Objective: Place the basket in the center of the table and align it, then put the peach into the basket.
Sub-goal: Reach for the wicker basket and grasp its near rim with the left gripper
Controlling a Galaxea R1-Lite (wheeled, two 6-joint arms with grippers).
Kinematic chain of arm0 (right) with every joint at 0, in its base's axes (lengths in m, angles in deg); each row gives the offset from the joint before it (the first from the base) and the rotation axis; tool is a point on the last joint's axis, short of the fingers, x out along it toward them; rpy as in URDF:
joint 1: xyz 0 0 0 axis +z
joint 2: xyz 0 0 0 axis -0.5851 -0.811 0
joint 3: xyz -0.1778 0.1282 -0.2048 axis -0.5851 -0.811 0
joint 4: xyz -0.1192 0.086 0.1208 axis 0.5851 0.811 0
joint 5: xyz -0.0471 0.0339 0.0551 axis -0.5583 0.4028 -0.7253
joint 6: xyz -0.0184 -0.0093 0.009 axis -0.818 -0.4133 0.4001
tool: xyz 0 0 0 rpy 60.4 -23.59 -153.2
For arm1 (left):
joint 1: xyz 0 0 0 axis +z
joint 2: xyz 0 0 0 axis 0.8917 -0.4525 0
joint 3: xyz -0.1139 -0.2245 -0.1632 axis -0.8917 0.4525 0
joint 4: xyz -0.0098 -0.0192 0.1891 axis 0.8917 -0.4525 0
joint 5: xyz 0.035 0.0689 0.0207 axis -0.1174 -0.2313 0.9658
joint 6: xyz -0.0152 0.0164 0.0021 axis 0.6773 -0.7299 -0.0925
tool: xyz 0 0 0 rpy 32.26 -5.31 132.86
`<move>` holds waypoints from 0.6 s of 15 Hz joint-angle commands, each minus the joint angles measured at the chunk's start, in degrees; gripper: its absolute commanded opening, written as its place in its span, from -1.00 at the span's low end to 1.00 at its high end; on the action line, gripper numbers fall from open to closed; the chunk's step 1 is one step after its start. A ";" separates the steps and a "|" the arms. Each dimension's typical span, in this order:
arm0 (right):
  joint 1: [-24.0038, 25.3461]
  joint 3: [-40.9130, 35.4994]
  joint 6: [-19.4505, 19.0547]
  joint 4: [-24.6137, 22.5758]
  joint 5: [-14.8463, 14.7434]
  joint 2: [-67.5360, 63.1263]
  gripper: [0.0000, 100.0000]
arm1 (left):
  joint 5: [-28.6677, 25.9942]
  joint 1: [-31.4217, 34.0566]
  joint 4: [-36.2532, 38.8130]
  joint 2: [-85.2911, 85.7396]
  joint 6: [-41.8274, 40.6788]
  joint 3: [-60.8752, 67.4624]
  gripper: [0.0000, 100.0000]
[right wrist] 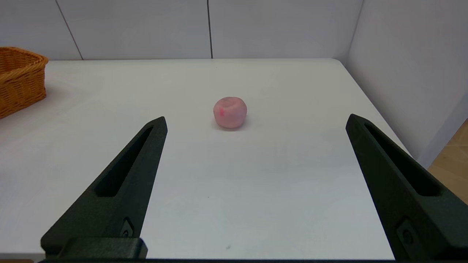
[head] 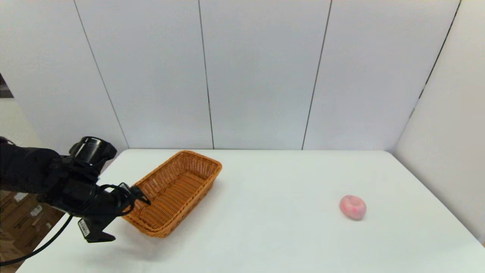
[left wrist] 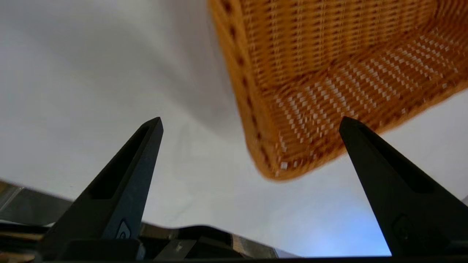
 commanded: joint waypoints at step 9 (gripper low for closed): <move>0.01 0.00 0.03 -0.01 -0.02 -0.07 1.00 | -0.13 1.39 1.94 -15.68 1.55 -9.34 1.00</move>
